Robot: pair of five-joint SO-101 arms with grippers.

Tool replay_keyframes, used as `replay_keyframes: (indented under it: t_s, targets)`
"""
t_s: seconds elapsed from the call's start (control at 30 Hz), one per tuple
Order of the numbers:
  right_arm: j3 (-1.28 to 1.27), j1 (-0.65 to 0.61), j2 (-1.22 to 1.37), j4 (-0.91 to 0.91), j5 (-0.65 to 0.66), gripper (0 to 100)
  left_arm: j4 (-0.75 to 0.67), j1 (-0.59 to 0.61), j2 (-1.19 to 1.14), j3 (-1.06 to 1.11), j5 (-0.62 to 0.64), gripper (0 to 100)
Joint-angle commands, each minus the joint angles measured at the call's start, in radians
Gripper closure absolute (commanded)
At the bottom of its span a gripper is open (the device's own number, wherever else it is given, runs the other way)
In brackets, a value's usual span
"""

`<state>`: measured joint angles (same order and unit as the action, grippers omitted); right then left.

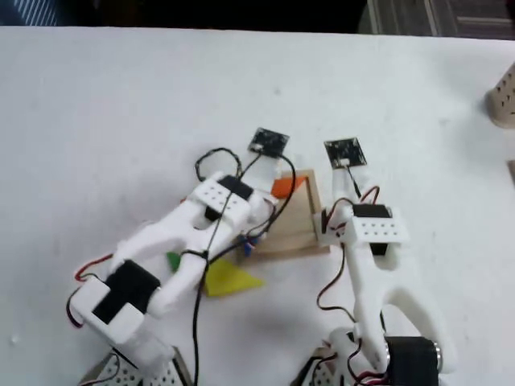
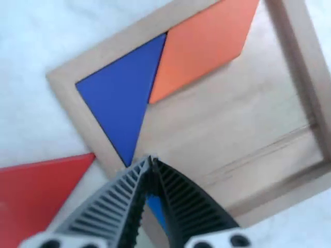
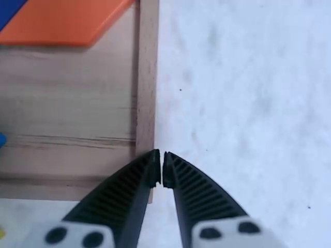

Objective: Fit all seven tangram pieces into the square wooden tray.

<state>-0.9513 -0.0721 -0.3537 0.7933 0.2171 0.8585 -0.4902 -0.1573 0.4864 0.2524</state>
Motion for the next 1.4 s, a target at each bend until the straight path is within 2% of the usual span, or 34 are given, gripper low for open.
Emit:
replay_keyframes:
  t_s: [0.0, 0.33, 0.43, 0.63, 0.77, 1.13, 1.23, 1.37]
  targets:
    - [0.041, -0.007, -0.039, -0.012, 0.009, 98.1, 0.025, 0.010, 0.030, -0.035, 0.014, 98]
    - [0.041, -0.007, -0.039, -0.012, 0.009, 98.1, 0.061, 0.047, 0.328, 0.080, 0.011, 98]
    - [0.041, -0.007, -0.038, -0.012, 0.009, 98.1, 0.061, 0.127, 0.406, 0.118, -0.057, 98]
    - [0.041, -0.007, -0.038, -0.013, 0.009, 98.1, 0.061, 0.380, 0.501, 0.167, -0.164, 98]
    - [0.041, -0.008, -0.038, -0.013, 0.009, 98.1, 0.063, 0.443, 0.541, 0.241, -0.170, 98]
    - [0.040, -0.008, -0.038, -0.013, 0.009, 98.1, 0.084, 0.429, 0.851, 0.563, -0.170, 98]
    - [0.040, -0.008, -0.038, -0.015, 0.009, 98.1, 0.193, 0.360, 0.960, 0.629, -0.173, 98]
    - [0.034, -0.025, -0.036, -0.016, 0.009, 98.1, 0.245, 0.228, 1.053, 0.709, -0.301, 98]
